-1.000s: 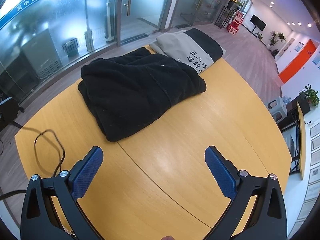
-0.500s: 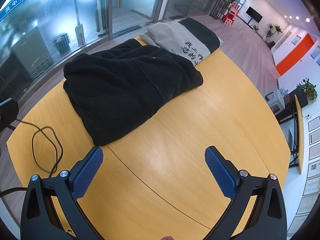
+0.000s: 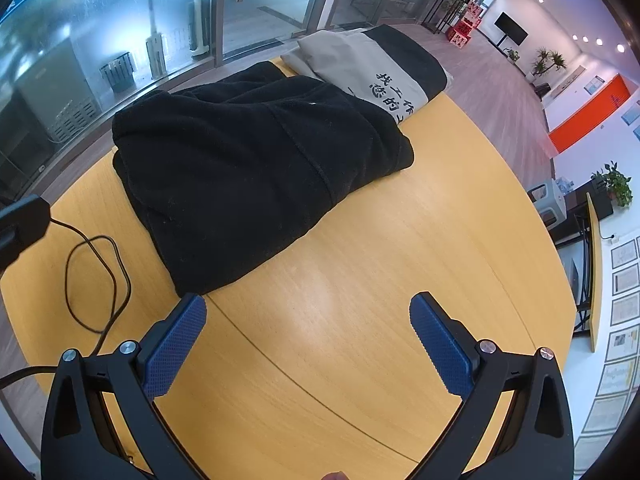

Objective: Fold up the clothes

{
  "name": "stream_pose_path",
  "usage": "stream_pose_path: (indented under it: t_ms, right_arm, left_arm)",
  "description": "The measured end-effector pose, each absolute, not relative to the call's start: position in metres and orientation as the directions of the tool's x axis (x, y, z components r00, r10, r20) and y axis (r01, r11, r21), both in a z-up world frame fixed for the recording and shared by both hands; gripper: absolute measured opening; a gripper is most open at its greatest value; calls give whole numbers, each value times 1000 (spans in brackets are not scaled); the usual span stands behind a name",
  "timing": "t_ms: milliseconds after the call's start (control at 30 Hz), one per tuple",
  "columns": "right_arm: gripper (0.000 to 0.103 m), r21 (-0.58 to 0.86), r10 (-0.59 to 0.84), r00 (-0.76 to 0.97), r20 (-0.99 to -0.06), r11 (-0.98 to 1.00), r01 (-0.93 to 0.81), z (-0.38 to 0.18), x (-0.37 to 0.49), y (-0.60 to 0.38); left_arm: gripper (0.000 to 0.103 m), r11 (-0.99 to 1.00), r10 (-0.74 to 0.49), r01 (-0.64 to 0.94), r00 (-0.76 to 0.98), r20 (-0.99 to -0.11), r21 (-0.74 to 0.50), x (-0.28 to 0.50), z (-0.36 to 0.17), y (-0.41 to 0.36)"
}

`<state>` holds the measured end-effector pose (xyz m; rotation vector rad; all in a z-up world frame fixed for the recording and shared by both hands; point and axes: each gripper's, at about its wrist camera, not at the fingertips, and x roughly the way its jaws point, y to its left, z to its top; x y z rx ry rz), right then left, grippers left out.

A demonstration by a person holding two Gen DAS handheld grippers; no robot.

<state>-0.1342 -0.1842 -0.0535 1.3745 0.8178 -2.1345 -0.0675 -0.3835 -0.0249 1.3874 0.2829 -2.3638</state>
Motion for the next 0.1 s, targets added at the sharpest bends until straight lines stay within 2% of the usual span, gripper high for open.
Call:
stream_pose_path:
  t_ms: [100]
  right_arm:
    - [102,-230,-65,-390,-919,-713,662,-55,-137,-187]
  left_arm:
    - [103,-904,-239,426,-434,-869,36,-71,-25,-385]
